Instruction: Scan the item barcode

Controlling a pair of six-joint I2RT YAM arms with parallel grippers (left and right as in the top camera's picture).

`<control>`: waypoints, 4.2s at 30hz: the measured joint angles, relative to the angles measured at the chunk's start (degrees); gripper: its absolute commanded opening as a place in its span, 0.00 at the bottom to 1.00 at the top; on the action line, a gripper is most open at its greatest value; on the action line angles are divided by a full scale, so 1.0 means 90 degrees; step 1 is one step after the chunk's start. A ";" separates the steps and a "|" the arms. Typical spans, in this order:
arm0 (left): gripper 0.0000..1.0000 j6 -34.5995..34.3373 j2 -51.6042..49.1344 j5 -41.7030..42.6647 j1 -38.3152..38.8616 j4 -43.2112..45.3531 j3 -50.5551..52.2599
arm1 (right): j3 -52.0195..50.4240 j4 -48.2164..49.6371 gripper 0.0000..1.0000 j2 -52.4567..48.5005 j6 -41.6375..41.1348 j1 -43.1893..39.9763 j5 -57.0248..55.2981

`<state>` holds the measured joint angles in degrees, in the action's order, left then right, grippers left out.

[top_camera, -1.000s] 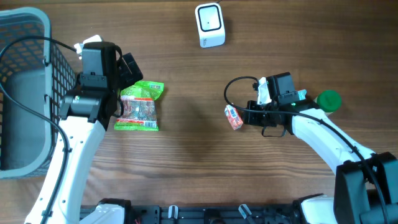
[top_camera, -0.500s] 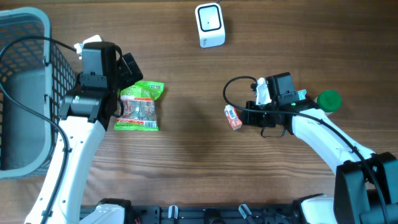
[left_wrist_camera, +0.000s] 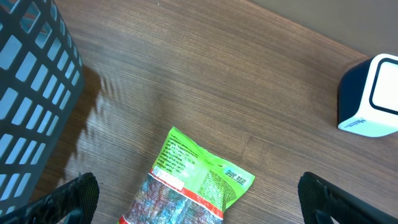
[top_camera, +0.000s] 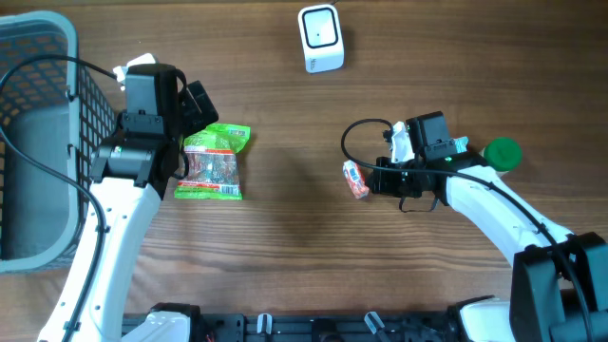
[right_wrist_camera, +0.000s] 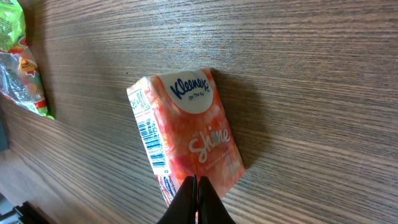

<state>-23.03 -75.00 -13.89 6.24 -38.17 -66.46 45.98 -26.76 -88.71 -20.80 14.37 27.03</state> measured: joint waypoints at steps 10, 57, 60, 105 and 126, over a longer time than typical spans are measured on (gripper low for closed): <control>1.00 0.0000 0.0000 0.0000 0.0000 0.0000 0.0000 | 0.0000 0.0000 0.04 0.0000 0.0000 0.0000 0.0000; 1.00 0.0000 0.0000 0.0000 0.0000 0.0000 0.0000 | 0.0432 0.0189 0.38 0.0000 0.1991 0.0828 -0.0680; 1.00 0.0000 0.0000 0.0000 0.0000 0.0000 0.0000 | 0.0381 0.0206 0.38 0.0000 0.2011 0.0828 -0.0682; 1.00 0.0000 0.0000 0.0000 0.0000 0.0000 0.0000 | -0.0007 0.0789 0.43 -0.0585 0.1690 0.1025 -0.0680; 1.00 0.0000 0.0000 0.0000 0.0000 0.0000 0.0000 | -0.0012 0.1132 0.42 -0.0860 0.1644 0.1025 -0.0624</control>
<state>-23.03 -75.00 -13.89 6.24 -38.17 -66.46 45.87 -16.58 -96.44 -6.00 23.59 21.41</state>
